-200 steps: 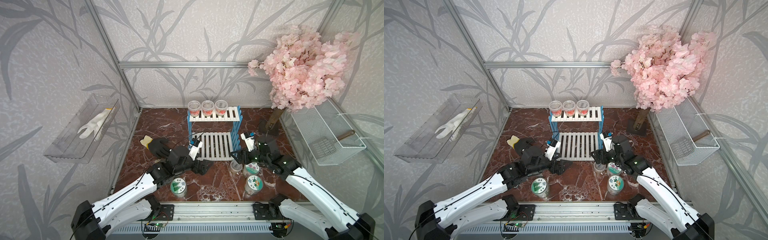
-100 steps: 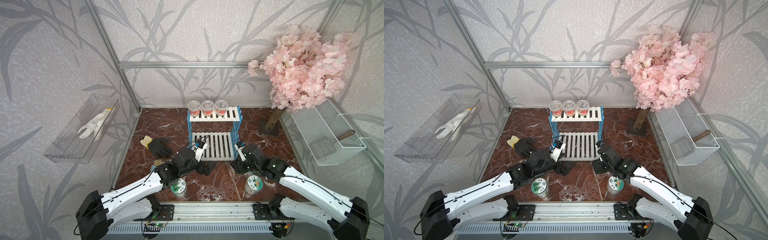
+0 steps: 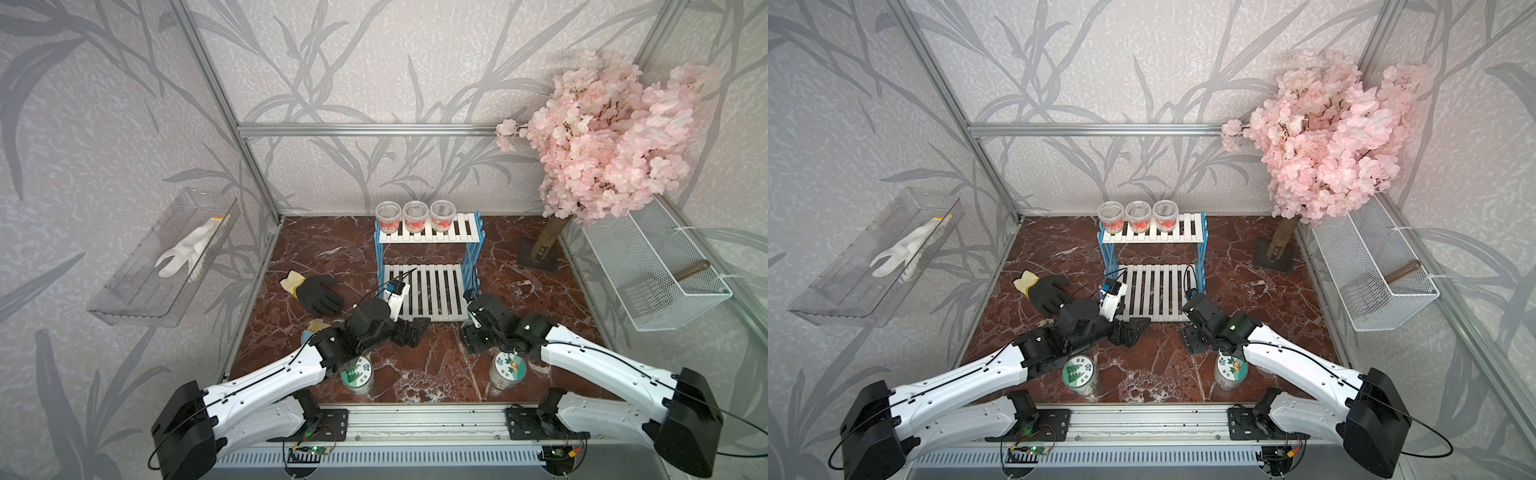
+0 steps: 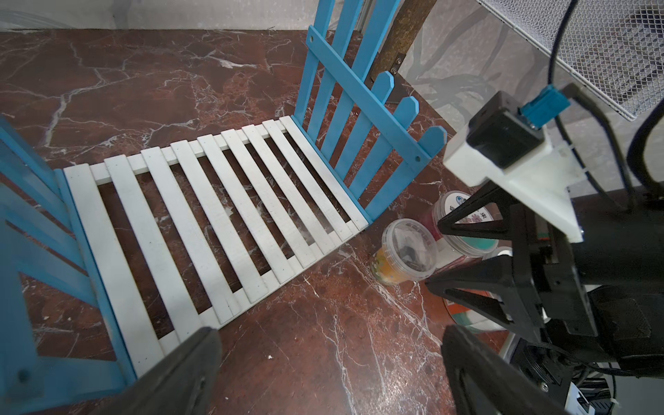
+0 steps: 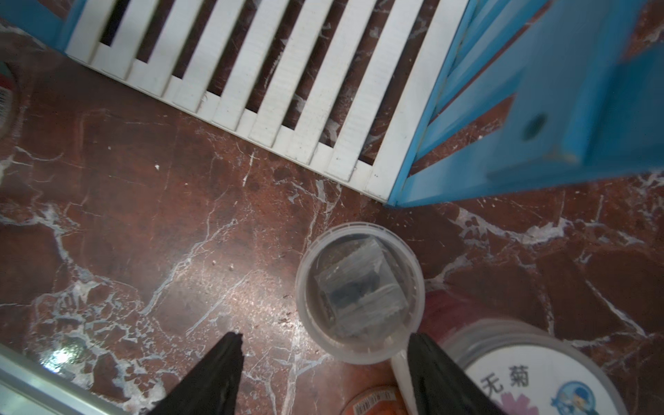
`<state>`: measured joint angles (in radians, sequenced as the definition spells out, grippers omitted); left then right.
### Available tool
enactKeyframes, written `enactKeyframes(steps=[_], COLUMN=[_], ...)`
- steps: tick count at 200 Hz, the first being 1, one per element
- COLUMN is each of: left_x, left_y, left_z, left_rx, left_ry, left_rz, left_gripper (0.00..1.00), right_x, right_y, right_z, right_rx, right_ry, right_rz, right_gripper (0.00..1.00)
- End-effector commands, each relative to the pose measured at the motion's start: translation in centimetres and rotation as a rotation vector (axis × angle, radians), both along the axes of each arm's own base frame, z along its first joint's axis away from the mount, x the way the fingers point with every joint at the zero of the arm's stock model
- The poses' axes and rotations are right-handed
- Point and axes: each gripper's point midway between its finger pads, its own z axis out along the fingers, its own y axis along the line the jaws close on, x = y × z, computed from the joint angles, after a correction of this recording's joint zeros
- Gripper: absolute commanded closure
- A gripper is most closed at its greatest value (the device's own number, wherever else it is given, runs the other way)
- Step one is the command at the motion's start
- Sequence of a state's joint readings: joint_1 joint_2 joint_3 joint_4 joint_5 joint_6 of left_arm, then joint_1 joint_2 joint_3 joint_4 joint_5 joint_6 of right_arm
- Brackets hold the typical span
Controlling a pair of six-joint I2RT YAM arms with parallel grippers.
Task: Place the seed container on the shelf
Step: Pick up the seed jar at the center of the board.
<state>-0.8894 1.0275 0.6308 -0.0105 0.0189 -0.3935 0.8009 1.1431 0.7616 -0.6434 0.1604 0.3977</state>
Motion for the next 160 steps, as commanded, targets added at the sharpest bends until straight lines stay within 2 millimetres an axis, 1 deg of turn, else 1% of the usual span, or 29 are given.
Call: enactKeyframes(steps=[1,70,105,160], left_x=[0.3,0.4,0.3,0.3], left_y=[0.1,0.2,0.2,0.4], left_z=[0.4,0.4,0.5,0.5], left_rx=[-0.003,-0.005,-0.005,-0.001], left_ry=[-0.022,-0.023,-0.025,-0.034], left_rz=[0.019,0.025,0.025,0.028], left_gripper=[0.00,0.00,0.00,0.00], right_x=[0.2,0.8,1.1,1.0], right_y=[-0.9,-0.1,-0.5,-0.3], right_z=[-0.1,-1.2,-1.9,-2.5], right_rx=[-0.051,-0.031,-0.067,-0.094], right_ry=[-0.005,-0.004,-0.002,0.034], right_rz=[-0.043,-0.054,-0.072,-0.060], right_gripper=[0.24,0.18,0.13,0.12])
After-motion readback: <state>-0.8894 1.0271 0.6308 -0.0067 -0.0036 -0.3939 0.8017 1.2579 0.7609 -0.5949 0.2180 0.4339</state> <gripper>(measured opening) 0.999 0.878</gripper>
